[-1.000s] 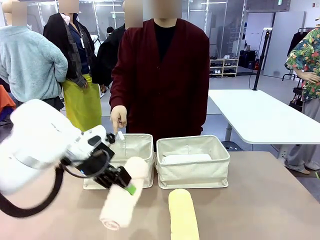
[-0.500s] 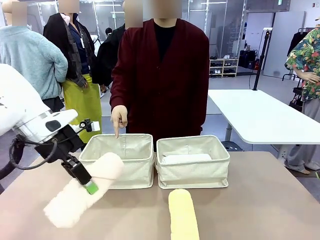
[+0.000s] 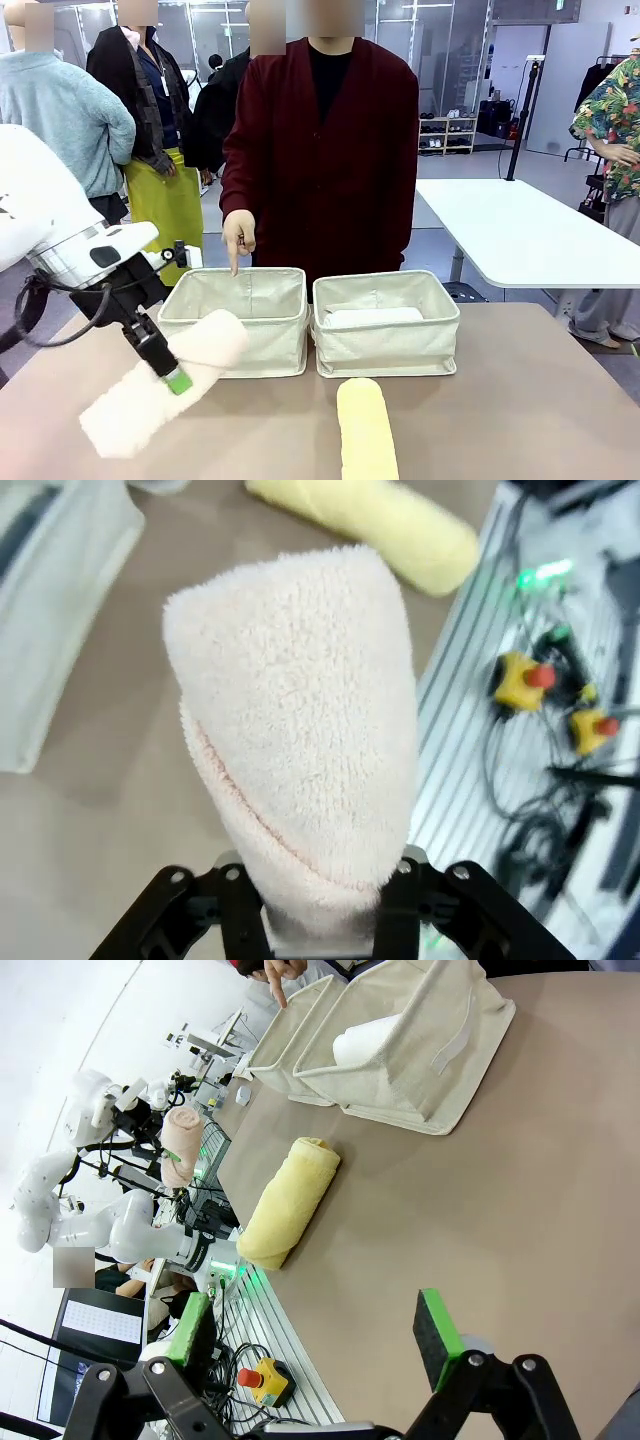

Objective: Divide the towels into two baskets.
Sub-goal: Pick up one hotel-folded towel from the bottom of the table and place it in the Fabric basket indicated by the person.

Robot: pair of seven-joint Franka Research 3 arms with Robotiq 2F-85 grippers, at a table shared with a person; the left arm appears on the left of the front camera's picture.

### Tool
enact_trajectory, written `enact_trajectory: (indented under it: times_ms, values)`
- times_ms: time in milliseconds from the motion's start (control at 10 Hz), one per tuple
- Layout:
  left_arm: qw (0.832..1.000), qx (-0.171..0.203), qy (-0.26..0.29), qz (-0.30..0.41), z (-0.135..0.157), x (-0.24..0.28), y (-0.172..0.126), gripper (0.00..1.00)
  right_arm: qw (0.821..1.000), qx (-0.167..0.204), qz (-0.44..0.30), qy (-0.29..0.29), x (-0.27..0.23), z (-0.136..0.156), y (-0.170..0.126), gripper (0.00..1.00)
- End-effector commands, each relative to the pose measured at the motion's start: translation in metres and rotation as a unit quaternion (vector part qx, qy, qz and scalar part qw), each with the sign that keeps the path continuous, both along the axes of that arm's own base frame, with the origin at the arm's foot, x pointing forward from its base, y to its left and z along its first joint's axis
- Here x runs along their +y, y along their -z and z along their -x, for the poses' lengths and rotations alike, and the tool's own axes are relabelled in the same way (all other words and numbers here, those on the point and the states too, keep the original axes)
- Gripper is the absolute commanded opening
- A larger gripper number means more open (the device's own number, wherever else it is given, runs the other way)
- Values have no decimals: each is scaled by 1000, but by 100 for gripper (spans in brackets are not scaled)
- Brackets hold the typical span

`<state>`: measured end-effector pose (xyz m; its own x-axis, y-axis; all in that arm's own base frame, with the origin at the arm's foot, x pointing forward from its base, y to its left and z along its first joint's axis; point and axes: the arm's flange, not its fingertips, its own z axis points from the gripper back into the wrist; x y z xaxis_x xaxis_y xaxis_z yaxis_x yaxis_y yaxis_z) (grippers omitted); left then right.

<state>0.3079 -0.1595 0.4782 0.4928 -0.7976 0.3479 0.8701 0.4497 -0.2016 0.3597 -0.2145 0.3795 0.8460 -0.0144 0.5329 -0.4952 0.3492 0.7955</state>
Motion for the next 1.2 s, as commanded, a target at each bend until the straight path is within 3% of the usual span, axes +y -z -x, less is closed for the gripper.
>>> enact_trajectory:
  times_ms: [0,100,300,500,900,1100]
  values:
    - [988,-112,85,-67,-12,-15,-37,37,1000,2,4,-3,1,4,-3,100]
    - [985,-102,110,-79,-39,-26,-56,37,1000,2,4,-3,1,4,-3,100]
    - [964,-142,182,-130,-95,-45,-77,37,1000,2,4,-3,1,4,-3,100]
    - [945,-162,220,-182,-146,-52,-81,37,1000,2,4,-3,1,4,-3,100]
    - [934,-159,252,-196,-232,-64,-49,37,1000,2,4,-3,1,4,-3,100]
    - [925,-148,279,-214,-261,-67,-22,37,1000,2,4,-3,1,4,-3,100]
